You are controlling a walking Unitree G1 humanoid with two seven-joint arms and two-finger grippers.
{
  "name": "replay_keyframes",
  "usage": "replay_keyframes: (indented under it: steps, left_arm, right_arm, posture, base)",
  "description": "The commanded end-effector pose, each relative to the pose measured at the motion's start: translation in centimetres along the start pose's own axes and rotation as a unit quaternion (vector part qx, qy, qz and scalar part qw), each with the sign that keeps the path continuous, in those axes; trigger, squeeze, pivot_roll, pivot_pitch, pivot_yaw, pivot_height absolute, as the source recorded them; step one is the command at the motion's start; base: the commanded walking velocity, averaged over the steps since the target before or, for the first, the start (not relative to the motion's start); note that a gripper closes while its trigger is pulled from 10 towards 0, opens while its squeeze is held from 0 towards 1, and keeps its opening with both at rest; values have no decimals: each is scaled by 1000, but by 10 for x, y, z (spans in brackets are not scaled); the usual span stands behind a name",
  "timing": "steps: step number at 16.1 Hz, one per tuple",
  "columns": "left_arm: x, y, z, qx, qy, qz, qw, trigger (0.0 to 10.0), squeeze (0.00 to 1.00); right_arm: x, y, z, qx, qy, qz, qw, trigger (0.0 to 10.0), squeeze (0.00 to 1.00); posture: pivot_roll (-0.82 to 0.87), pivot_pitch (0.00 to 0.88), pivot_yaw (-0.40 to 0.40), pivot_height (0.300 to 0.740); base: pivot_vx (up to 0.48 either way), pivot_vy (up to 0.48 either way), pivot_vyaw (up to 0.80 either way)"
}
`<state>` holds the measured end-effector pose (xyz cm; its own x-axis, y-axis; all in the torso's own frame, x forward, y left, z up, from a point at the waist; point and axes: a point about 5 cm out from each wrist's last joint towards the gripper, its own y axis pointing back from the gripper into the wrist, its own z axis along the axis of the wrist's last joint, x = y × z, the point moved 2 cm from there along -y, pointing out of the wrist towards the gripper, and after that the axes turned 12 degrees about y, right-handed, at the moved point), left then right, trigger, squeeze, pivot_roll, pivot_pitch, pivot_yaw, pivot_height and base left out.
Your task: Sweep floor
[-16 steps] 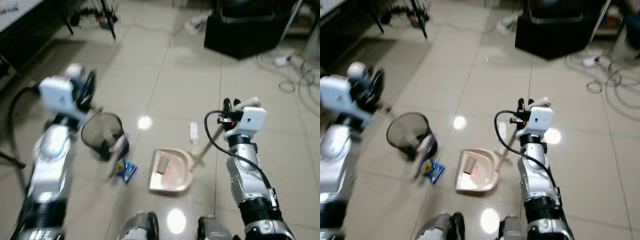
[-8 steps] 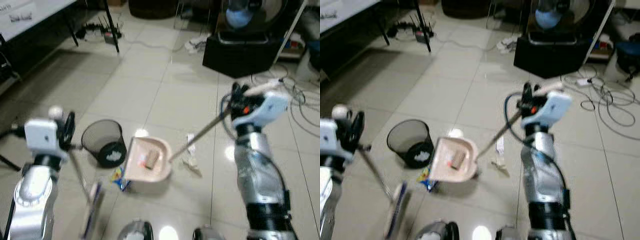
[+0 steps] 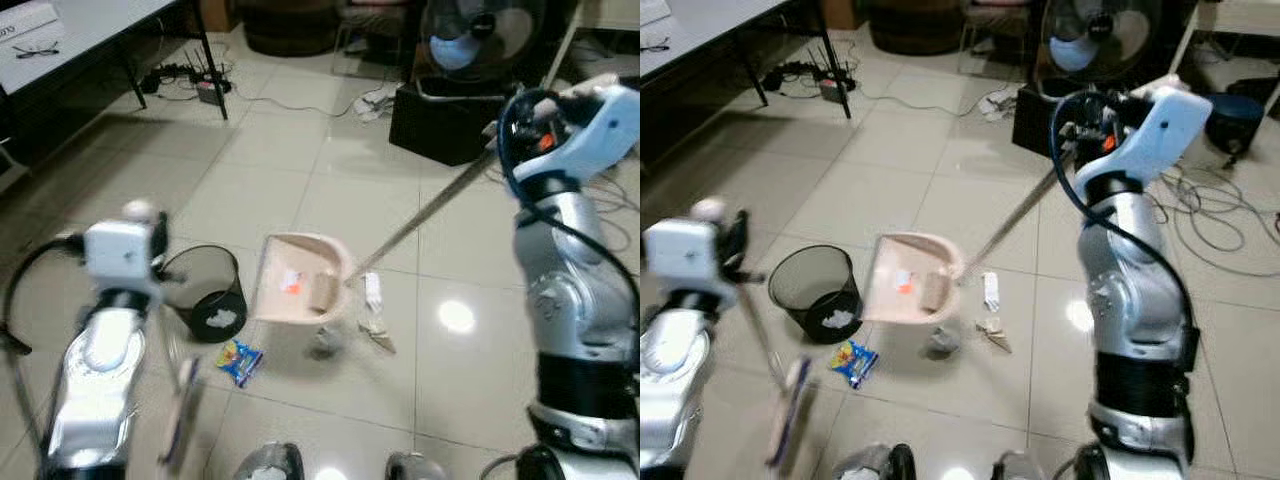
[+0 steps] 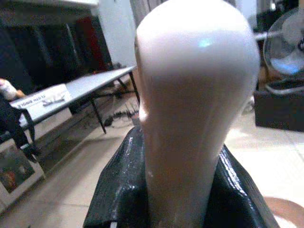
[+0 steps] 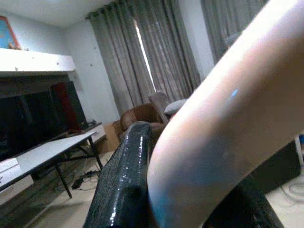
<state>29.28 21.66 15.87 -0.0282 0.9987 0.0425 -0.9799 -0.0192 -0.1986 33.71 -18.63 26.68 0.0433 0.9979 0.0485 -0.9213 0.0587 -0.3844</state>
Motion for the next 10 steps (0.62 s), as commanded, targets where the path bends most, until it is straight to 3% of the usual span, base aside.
replay_keyframes:
  steps: [1, 9, 10]
  left_arm:
    - [6, 3, -1, -1, -13, 16, 1000, 10000, 0]
    - [-3, -1, -7, 2, -15, 23, 1000, 10000, 0]
    - [-4, -2, -7, 2, -17, 23, 1000, 10000, 0]
  right_arm:
    - [15, -4, 11, -15, -8, 29, 999, 10000, 0]
    - [24, -5, 13, 6, -23, 45, 999, 10000, 0]
    - [23, -6, 13, 6, -27, 43, 999, 10000, 0]
  posture:
    - [-45, 20, 81, 740]
    - [-42, 13, 66, 740]
    - [-43, 10, 64, 740]
  base:
    - [349, 0, 463]
    - [407, 0, 800]
    - [409, 0, 0]
